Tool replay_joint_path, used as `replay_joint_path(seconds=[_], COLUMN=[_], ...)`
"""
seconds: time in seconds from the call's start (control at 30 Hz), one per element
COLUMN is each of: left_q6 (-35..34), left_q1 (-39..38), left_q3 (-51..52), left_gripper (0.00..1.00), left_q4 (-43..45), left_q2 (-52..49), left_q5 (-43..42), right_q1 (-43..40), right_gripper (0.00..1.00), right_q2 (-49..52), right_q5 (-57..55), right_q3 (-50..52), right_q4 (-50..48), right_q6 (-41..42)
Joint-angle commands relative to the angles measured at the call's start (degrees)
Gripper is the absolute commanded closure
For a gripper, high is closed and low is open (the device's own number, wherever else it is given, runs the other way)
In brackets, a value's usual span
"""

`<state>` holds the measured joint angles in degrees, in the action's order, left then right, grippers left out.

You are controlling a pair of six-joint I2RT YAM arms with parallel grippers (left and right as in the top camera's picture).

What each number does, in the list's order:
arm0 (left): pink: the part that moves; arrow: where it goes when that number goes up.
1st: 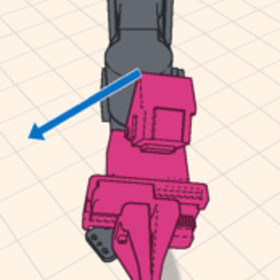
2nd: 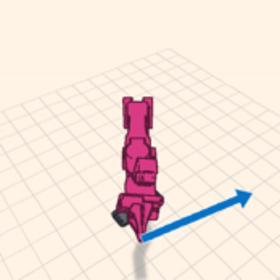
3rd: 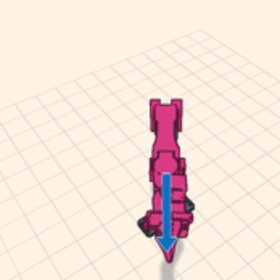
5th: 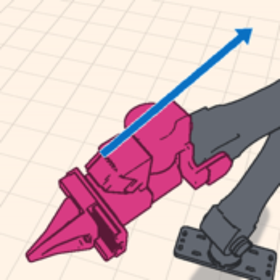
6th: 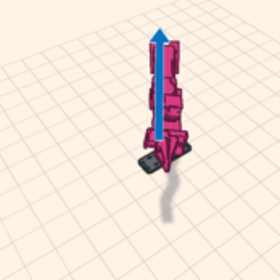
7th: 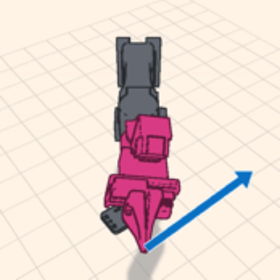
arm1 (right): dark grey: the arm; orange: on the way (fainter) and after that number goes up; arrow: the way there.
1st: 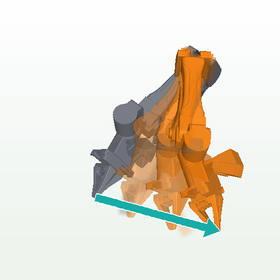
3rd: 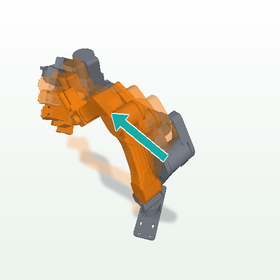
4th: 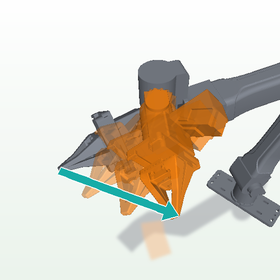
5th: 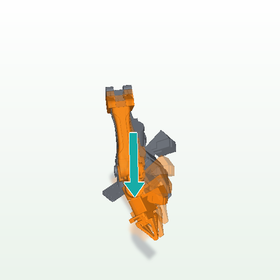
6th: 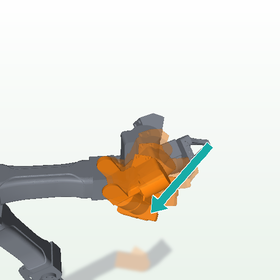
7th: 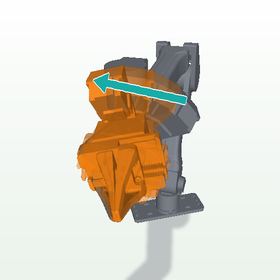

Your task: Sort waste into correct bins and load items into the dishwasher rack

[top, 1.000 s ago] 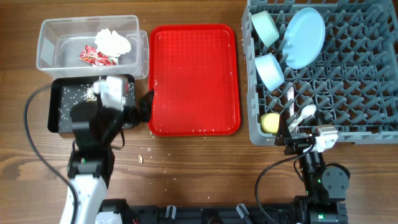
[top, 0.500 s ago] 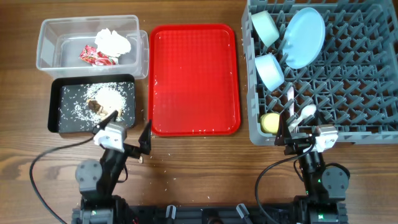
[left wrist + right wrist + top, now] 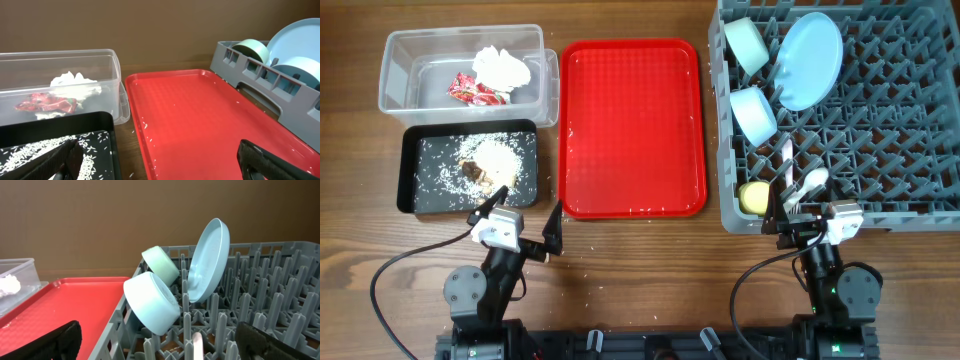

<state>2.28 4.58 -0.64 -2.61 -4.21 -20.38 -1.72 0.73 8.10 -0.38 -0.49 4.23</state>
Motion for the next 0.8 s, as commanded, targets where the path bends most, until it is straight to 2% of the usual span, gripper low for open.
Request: replay_joint_path(seconds=[0.0, 0.2, 0.77], left_q6=[-0.81, -0.81, -0.81], left_q1=[0.37, 0.57, 0.42], left_q3=[0.33, 0.33, 0.33], left_gripper=[0.00, 0.00, 0.00], left_q4=[-0.20, 0.00, -0.02], left_q2=[0.68, 4.26, 4.00], left_q5=[0.94, 0.94, 0.94], right_q1=[-0.24, -0.24, -0.24], right_gripper=[0.00, 0.00, 0.00], right_q2=[-0.46, -0.46, -0.46], right_q5=[0.92, 0.92, 0.92], right_q3=[0.09, 0.09, 0.09], right_q4=[-0.26, -0.26, -0.26], right_q6=[0.42, 0.44, 0.42])
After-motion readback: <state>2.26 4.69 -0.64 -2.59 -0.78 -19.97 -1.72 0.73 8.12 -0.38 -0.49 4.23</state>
